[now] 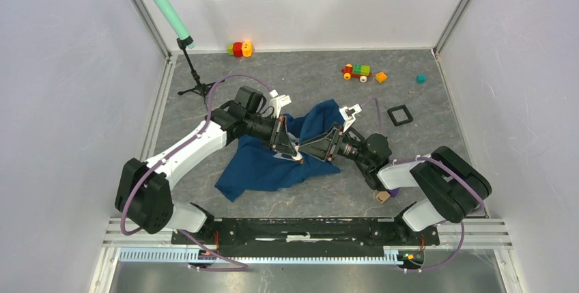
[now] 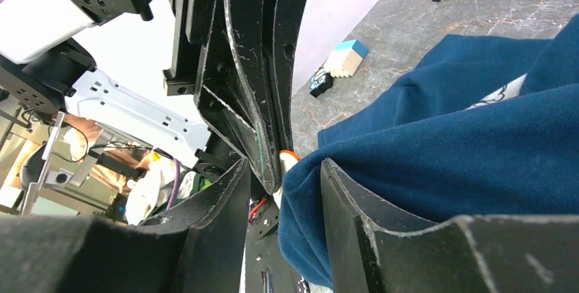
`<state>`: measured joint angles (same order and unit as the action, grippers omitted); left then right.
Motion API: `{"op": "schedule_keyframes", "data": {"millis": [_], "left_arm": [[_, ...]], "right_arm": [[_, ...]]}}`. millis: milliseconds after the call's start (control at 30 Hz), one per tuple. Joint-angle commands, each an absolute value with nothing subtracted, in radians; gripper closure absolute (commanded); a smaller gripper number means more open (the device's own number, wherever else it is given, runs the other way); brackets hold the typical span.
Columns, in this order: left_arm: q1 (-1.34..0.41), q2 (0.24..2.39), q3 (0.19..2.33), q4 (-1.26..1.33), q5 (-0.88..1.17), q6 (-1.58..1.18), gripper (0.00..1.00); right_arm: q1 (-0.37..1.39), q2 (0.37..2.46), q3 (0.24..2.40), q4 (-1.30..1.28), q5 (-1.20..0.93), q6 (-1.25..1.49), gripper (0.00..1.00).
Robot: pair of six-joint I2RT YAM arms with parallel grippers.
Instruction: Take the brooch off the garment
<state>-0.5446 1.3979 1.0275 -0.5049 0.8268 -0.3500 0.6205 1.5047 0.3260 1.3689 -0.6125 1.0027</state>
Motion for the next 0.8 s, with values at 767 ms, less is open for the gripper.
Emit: {"op": "schedule_keyframes", "data": {"millis": [767], "left_arm": [[-0.529,1.35,1.014,-0.359,0.945,-0.443,0.98]], "right_arm": [[0.675,1.432,0.4,1.006,-0.527,0.706,0.61]]}}
